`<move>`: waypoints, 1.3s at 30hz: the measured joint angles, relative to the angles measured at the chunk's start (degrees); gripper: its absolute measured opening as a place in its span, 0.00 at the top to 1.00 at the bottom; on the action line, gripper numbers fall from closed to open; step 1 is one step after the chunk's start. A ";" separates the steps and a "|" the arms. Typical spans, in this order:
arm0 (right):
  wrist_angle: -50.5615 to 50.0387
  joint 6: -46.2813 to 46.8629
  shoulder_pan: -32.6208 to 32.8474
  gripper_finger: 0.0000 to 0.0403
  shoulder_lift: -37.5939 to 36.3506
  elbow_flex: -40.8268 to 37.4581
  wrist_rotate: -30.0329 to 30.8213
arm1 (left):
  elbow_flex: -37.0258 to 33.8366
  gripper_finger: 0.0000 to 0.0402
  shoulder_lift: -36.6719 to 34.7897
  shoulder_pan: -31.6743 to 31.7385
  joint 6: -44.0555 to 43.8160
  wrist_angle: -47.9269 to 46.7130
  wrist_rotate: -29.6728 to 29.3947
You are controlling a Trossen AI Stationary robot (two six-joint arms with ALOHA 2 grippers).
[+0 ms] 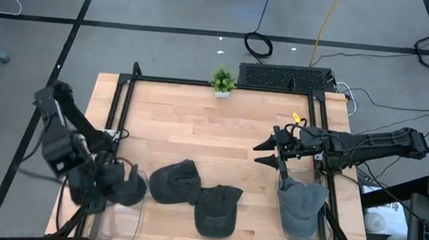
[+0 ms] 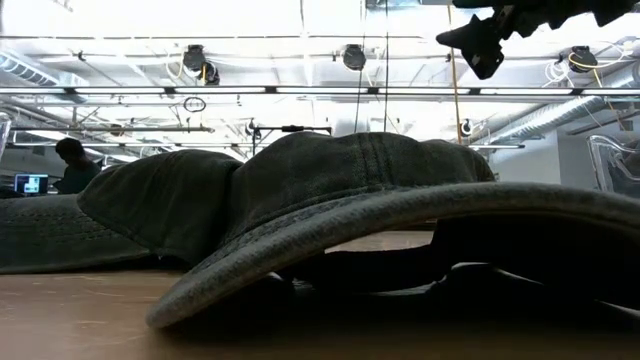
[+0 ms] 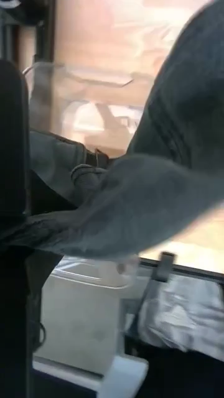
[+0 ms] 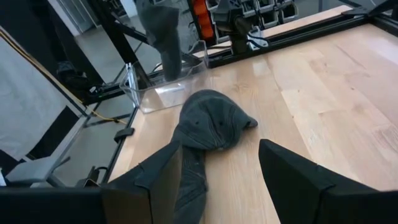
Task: Pick & Place hat
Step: Put the top black cap into the left transparent bin
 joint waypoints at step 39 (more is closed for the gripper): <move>0.92 -4.07 -3.93 0.50 0.00 0.00 0.04 | 0.00 0.98 15.07 -12.36 -9.15 17.29 -5.64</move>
